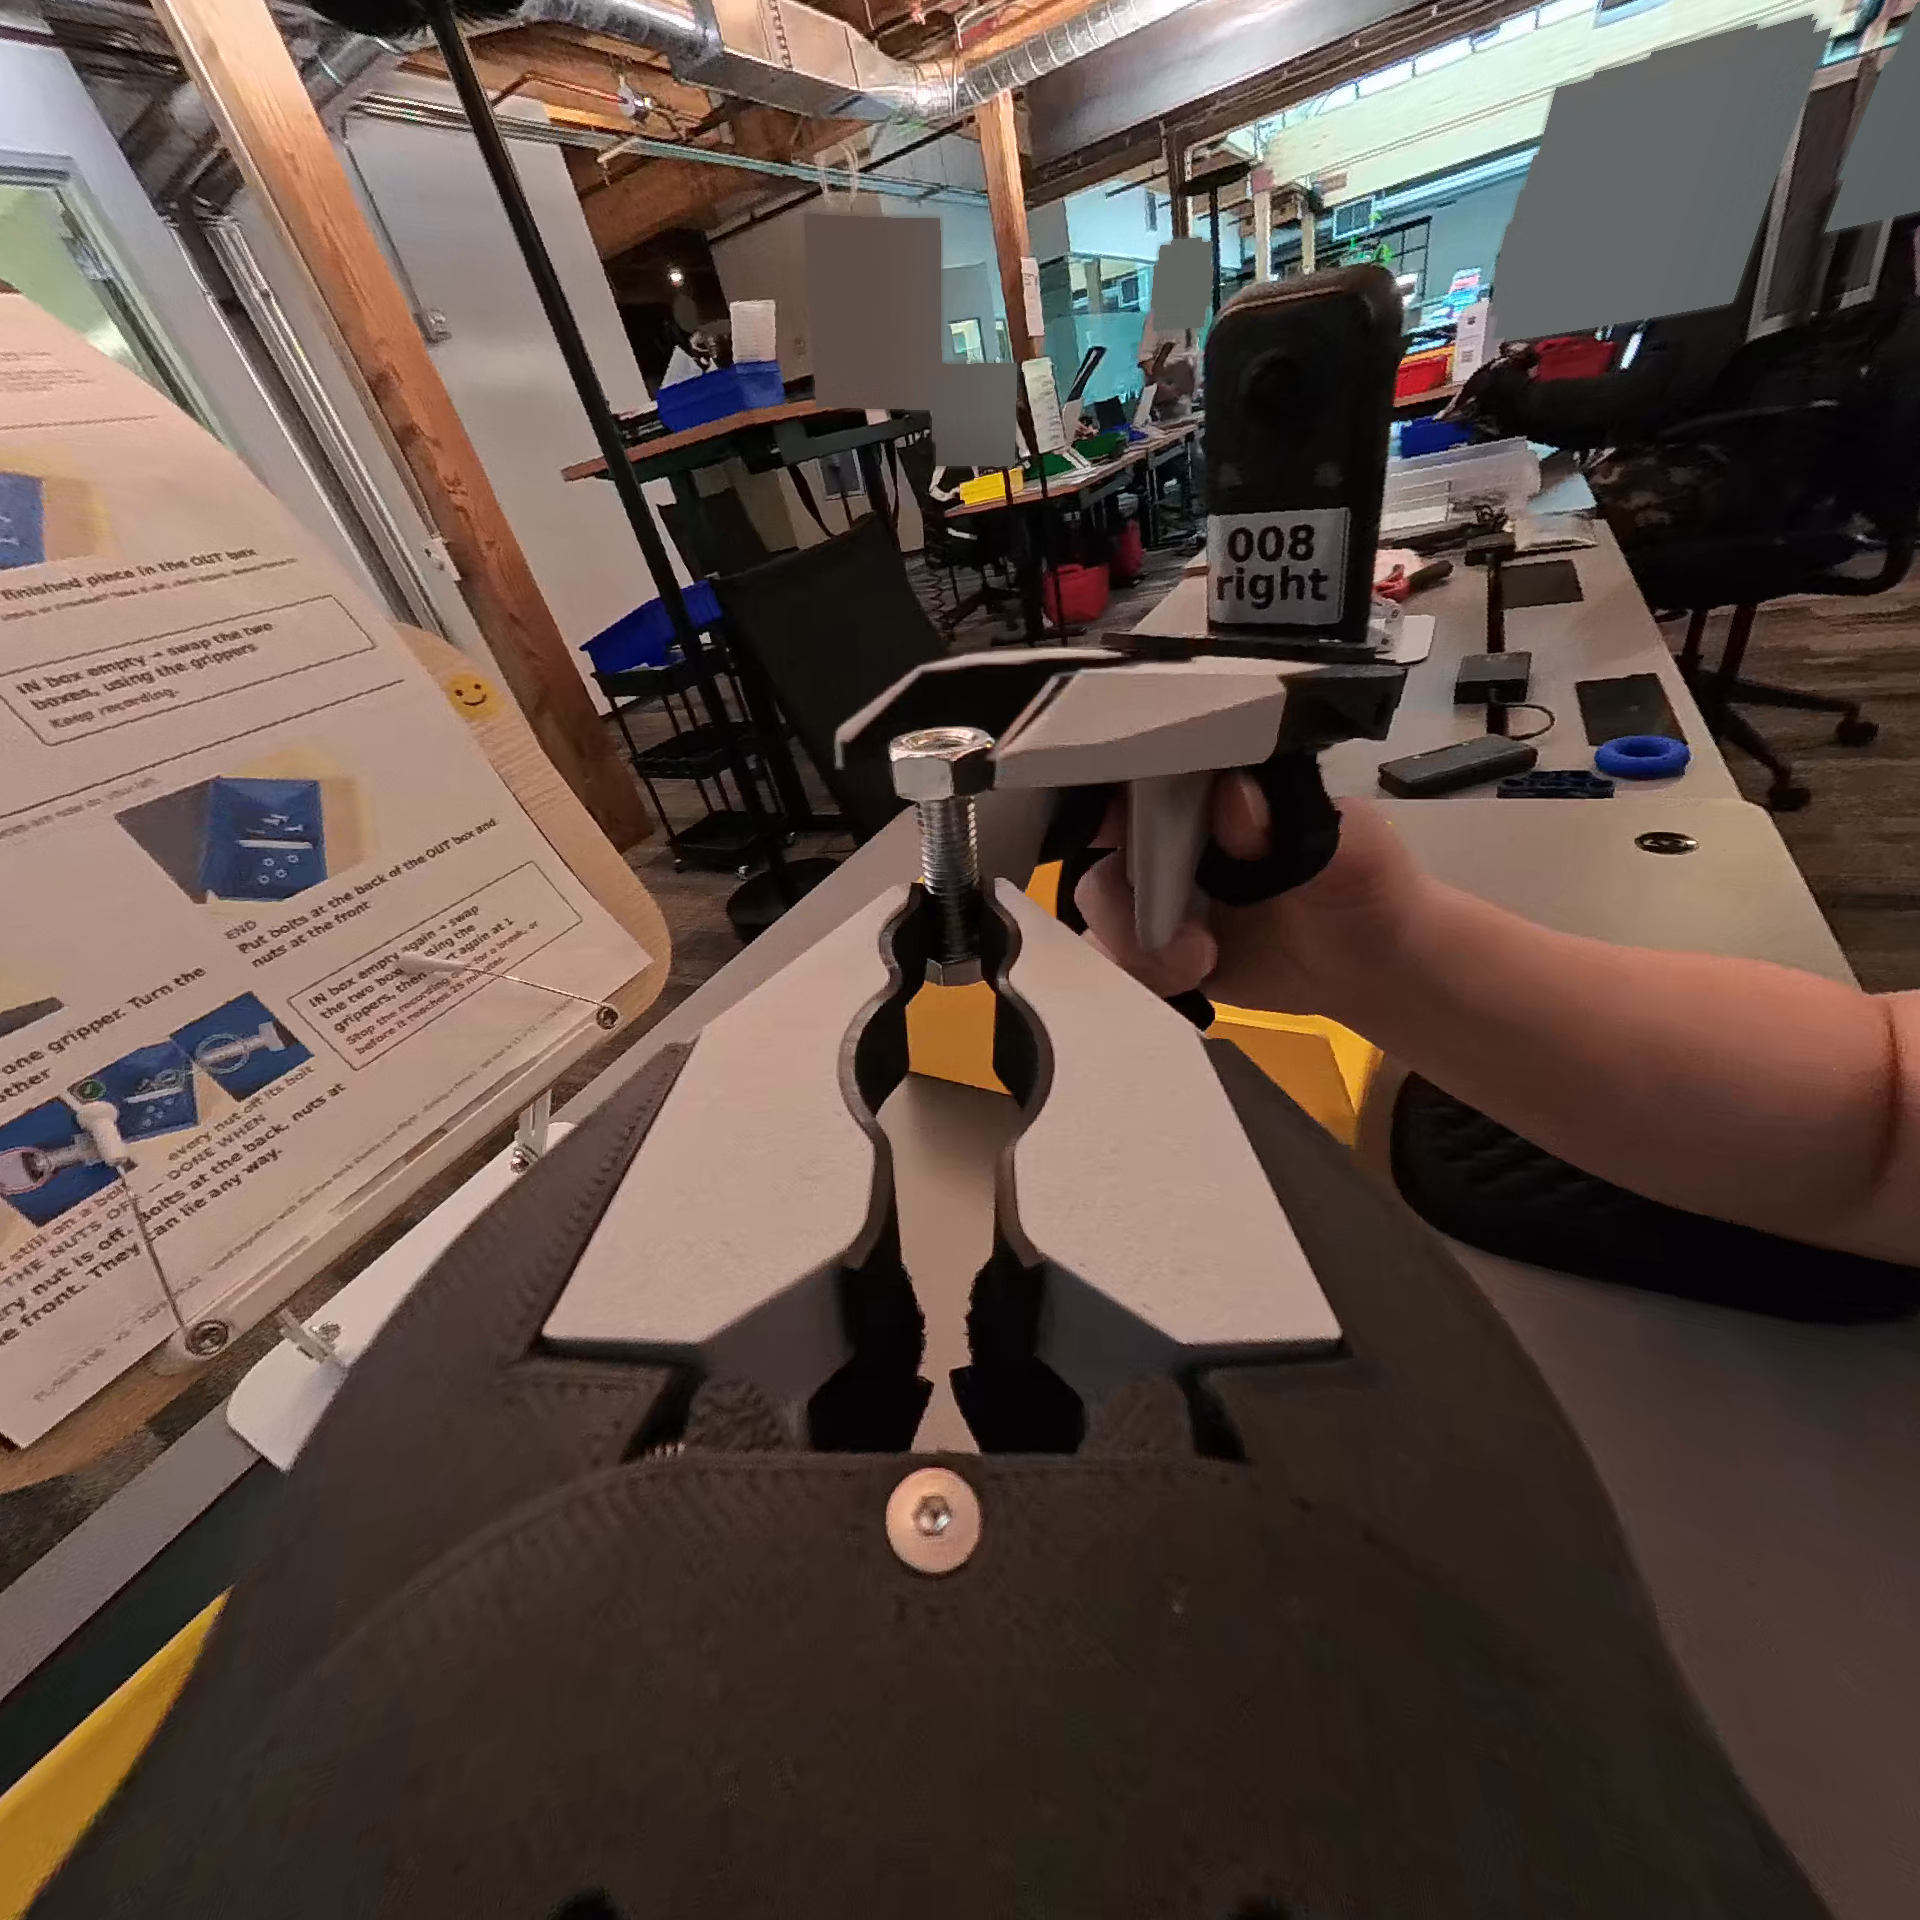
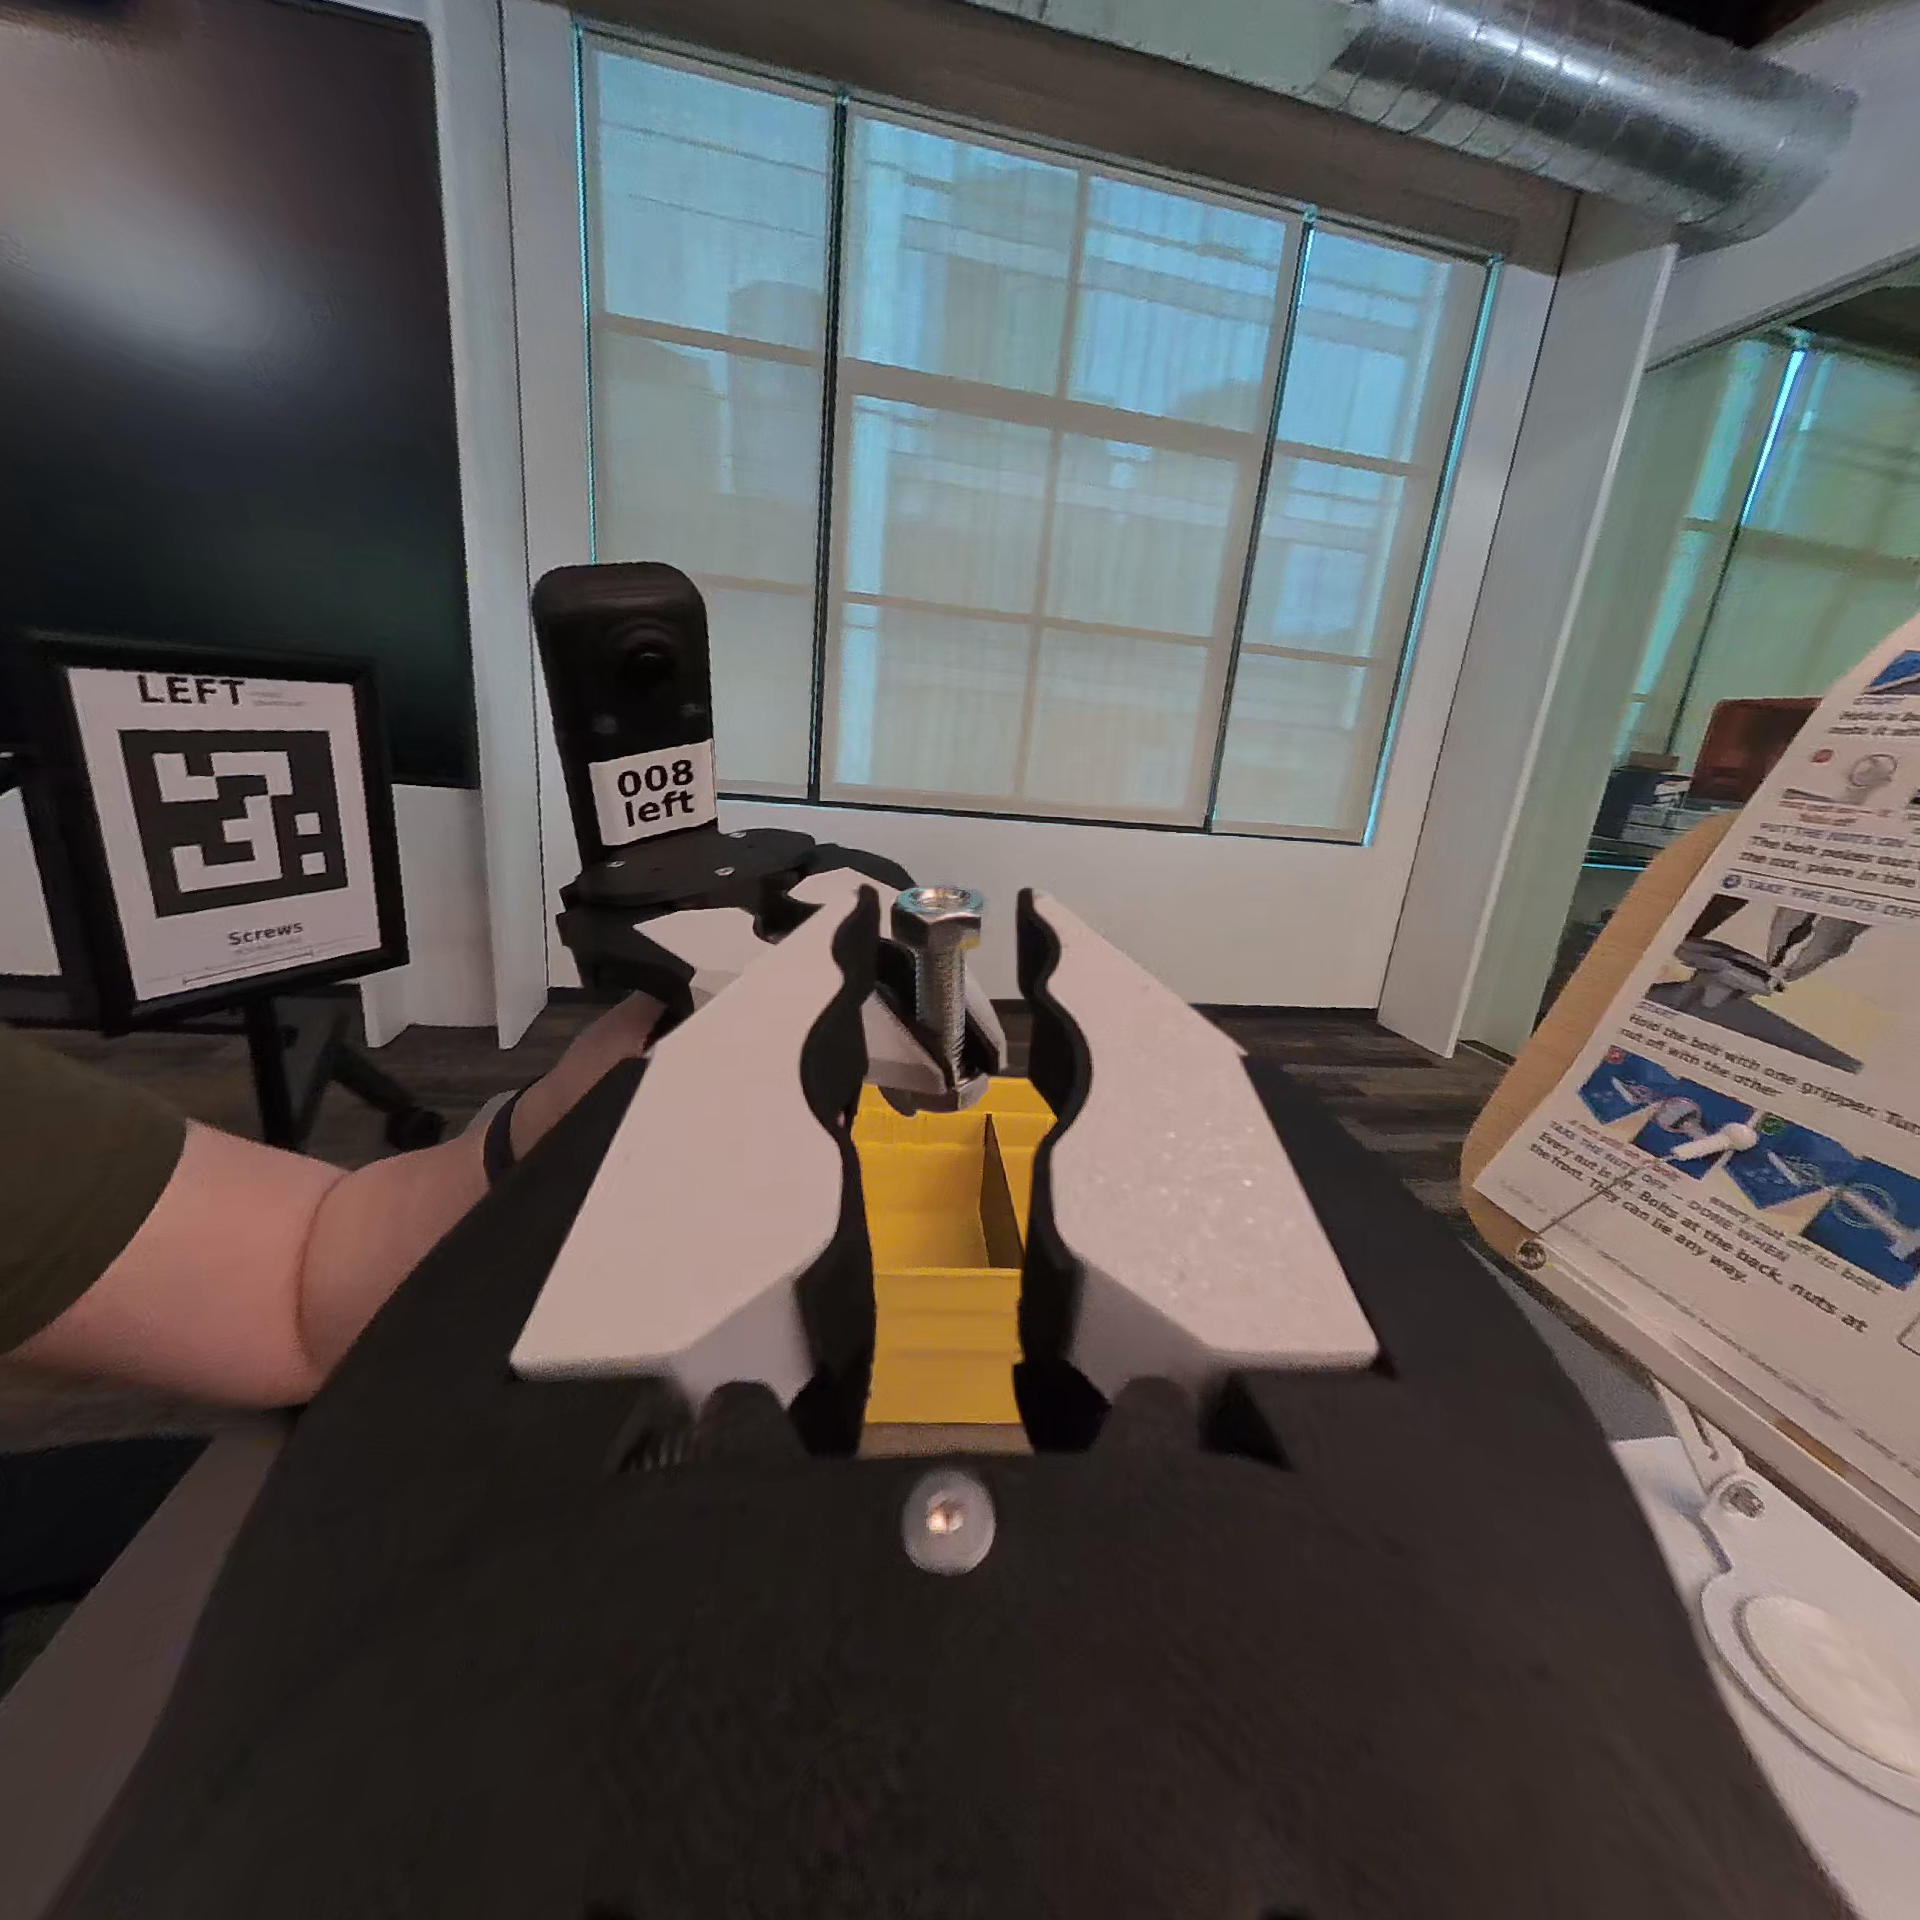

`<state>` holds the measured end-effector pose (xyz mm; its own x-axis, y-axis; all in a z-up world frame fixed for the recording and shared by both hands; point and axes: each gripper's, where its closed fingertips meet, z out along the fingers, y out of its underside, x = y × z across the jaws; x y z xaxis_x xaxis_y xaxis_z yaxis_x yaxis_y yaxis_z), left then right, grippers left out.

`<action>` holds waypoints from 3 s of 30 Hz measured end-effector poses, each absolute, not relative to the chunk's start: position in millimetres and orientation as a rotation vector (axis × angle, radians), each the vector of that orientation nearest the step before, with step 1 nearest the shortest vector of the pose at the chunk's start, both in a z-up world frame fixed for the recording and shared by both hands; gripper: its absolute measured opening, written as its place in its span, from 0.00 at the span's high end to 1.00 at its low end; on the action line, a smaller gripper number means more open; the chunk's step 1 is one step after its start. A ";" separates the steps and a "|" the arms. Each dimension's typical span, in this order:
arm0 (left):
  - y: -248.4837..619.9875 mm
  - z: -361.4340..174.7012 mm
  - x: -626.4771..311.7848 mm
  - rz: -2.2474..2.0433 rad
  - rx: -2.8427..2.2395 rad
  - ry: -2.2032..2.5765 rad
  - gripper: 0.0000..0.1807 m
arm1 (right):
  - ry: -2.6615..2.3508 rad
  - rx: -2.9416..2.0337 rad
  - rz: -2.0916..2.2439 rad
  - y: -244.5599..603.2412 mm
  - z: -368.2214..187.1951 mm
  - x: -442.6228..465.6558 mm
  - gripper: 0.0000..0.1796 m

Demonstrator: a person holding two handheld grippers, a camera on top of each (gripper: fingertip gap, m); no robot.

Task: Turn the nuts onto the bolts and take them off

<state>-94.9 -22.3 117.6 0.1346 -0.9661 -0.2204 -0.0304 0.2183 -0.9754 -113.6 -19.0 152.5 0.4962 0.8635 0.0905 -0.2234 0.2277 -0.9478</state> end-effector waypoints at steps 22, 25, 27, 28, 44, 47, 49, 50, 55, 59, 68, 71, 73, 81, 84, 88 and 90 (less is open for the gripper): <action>-24.8 120.8 -96.7 -0.991 -1.105 1.220 0.96 | -0.803 -1.060 0.675 -26.5 151.5 -133.4 0.60; -23.1 118.7 -95.5 -0.955 -1.108 1.222 0.96 | -0.863 -1.059 0.634 -32.1 146.2 -145.1 0.58; -18.7 120.1 -97.6 -0.944 -1.117 1.196 0.96 | -0.872 -1.072 0.593 -31.2 144.6 -148.0 0.53; -15.5 121.7 -99.6 -0.945 -1.125 1.175 0.96 | -0.875 -1.072 0.578 -31.5 145.0 -148.2 0.52; -13.6 124.5 -102.5 -0.894 -1.100 1.170 0.96 | -0.875 -1.091 0.555 -29.5 141.4 -152.2 0.51; -1.3 129.9 -111.9 -0.881 -1.128 1.109 0.96 | -0.882 -1.091 0.538 -31.3 143.2 -146.6 0.60; 1.5 132.6 -115.6 -0.892 -1.124 1.096 0.96 | -0.892 -1.097 0.572 -35.2 144.1 -144.1 0.70; 0.5 133.1 -115.5 -0.891 -1.116 1.099 0.96 | -0.860 -1.105 0.563 -31.6 146.4 -140.5 0.68; -14.7 123.3 -101.9 -0.883 -1.093 1.188 0.96 | -0.832 -1.101 0.560 -26.6 145.2 -144.9 0.55; -7.6 122.0 -103.1 -0.870 -1.122 1.163 0.96 | -0.864 -1.125 0.525 -26.2 141.3 -144.5 0.58; -19.4 119.8 -96.8 -0.900 -1.083 1.211 0.96 | -0.821 -1.115 0.553 -25.4 149.4 -134.1 0.52; -19.4 117.3 -94.1 -0.872 -1.086 1.214 0.96 | -0.891 -1.132 0.565 -29.2 140.0 -146.4 0.55; -9.6 121.0 -100.0 -0.851 -1.108 1.164 0.96 | -0.923 -1.132 0.525 -31.6 138.9 -145.2 0.54; -6.8 133.0 -111.0 -0.986 -1.112 1.107 0.96 | -0.847 -1.125 0.574 -30.4 151.5 -128.1 0.57; -24.2 127.7 -100.5 -1.021 -1.075 1.188 0.96 | -0.882 -1.144 0.608 -29.6 141.8 -140.6 0.55; -9.2 126.5 -104.4 -0.960 -1.129 1.129 0.96 | -0.951 -1.165 0.583 -34.7 134.9 -146.6 0.51; 8.1 131.8 -116.1 -0.954 -1.174 1.039 0.96 | -1.053 -1.122 0.618 -53.9 135.0 -146.4 0.78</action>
<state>-116.1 8.1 131.8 0.2545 -0.9587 -0.1272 0.0448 0.1431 -0.9887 -146.4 -53.9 135.0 0.4104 0.8387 0.3580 0.0958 0.3507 -0.9316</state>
